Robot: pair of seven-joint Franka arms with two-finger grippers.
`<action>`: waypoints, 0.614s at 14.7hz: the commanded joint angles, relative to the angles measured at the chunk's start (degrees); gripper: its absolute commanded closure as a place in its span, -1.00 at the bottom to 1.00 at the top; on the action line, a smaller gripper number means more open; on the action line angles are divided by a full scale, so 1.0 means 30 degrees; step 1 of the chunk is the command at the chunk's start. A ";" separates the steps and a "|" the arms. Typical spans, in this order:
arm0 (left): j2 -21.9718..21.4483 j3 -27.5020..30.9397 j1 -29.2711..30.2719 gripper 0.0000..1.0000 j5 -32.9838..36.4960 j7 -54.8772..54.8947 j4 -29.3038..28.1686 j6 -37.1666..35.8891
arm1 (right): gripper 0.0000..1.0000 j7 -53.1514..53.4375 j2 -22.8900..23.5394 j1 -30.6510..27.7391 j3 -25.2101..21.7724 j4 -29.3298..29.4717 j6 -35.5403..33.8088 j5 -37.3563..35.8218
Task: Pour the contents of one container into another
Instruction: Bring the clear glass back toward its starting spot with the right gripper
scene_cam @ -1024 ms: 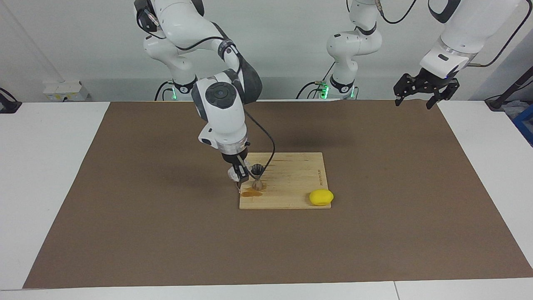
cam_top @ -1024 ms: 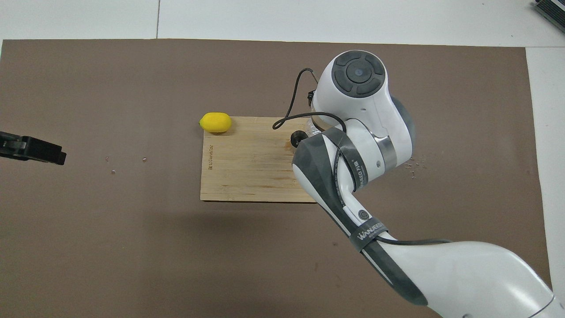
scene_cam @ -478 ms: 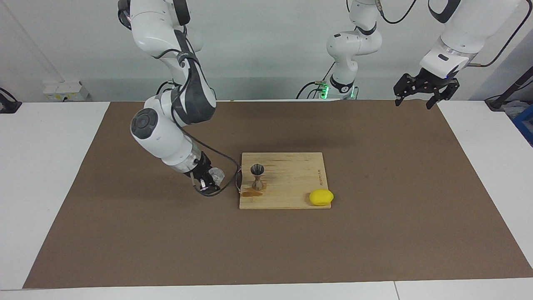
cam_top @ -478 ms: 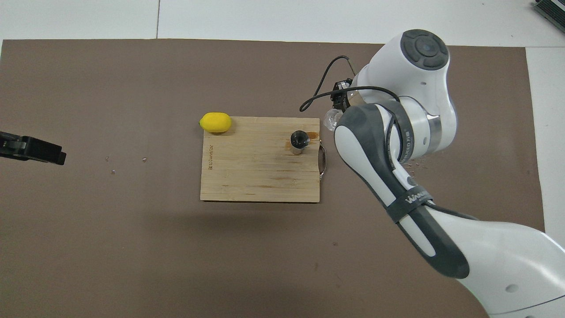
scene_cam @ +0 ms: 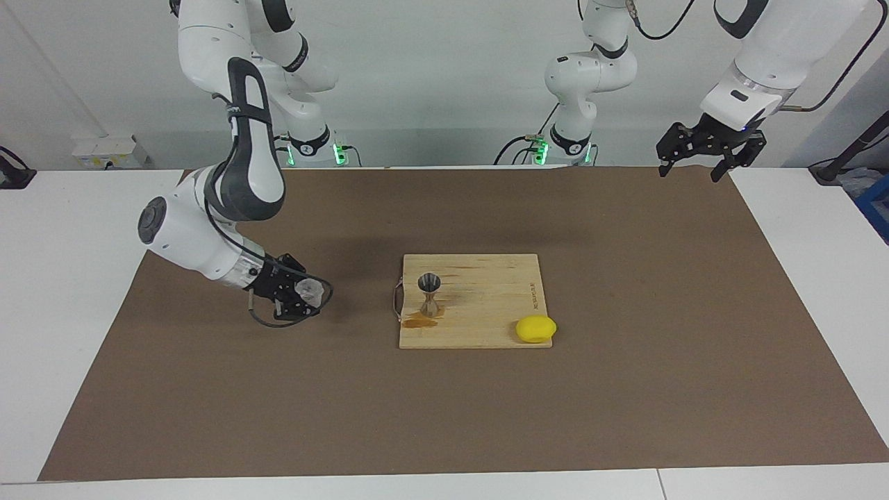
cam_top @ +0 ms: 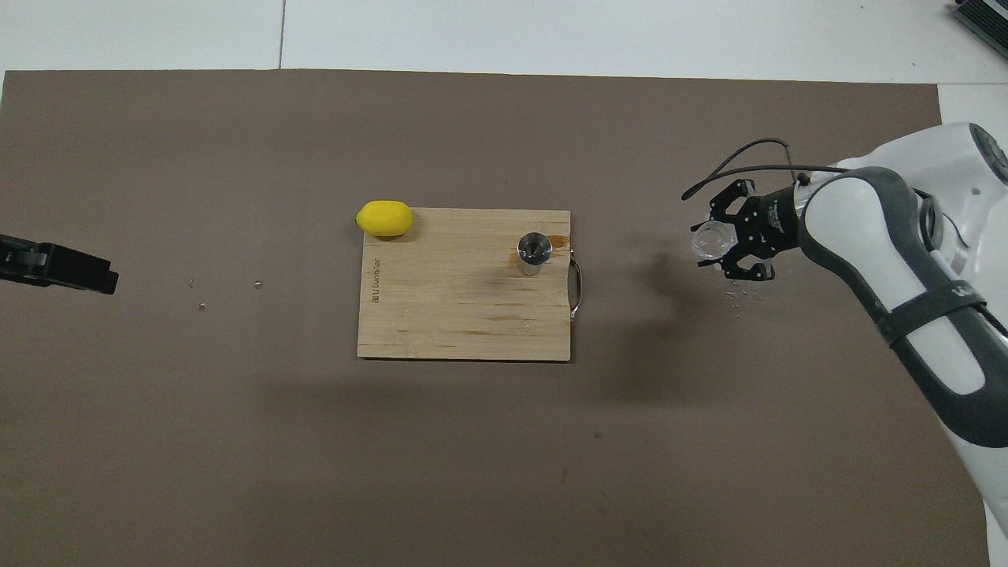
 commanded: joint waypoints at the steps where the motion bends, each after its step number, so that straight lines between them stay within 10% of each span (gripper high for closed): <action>1: -0.0499 -0.0025 0.0049 -1.00 0.0261 -0.0055 -0.0556 0.0318 | 1.00 -0.2526 -0.0752 -0.1122 0.0233 -0.2174 0.1190 0.1643; 9: -0.0499 -0.0025 0.0049 -1.00 0.0261 -0.0055 -0.0556 0.0318 | 1.00 -0.7573 0.0773 -0.4114 0.0233 -0.2733 -0.0010 0.4020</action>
